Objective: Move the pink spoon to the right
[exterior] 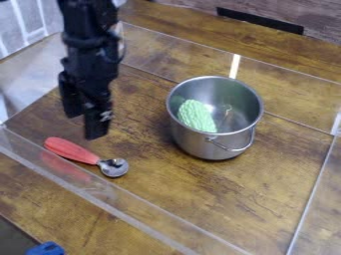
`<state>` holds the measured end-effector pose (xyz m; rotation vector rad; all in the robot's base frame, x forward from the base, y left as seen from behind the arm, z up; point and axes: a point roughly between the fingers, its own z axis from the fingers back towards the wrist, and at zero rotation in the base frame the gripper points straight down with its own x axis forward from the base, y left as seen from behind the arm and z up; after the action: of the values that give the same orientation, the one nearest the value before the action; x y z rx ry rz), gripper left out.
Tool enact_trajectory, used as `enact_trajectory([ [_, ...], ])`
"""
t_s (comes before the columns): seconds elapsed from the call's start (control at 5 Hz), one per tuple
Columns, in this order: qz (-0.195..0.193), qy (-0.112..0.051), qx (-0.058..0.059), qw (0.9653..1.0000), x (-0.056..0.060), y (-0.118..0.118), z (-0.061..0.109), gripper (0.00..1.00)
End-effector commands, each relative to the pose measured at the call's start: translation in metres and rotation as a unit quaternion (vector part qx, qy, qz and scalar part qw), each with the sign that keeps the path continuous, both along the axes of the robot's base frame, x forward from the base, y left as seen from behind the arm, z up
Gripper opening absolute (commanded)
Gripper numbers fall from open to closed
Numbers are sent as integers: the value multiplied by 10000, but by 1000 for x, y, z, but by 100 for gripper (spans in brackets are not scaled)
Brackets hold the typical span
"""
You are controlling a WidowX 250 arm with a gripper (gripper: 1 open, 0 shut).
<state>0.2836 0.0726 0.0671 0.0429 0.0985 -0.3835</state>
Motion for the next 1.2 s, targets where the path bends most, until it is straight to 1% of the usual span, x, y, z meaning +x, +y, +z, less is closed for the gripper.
enact_trajectory([
  [0.0, -758, -215, 78, 9969, 2, 27, -6, 100],
  [0.2, -1563, -254, 103, 9873, 4, 40, -10, 100],
  [0.4, -2261, -288, 78, 9736, 3, 41, -15, 100],
  [0.6, -2924, -290, 35, 9559, 3, 40, -26, 100],
  [0.8, -3361, -294, -49, 9414, 3, 41, -32, 100],
  [1.0, -3588, -325, -123, 9328, 4, 41, -36, 100],
])
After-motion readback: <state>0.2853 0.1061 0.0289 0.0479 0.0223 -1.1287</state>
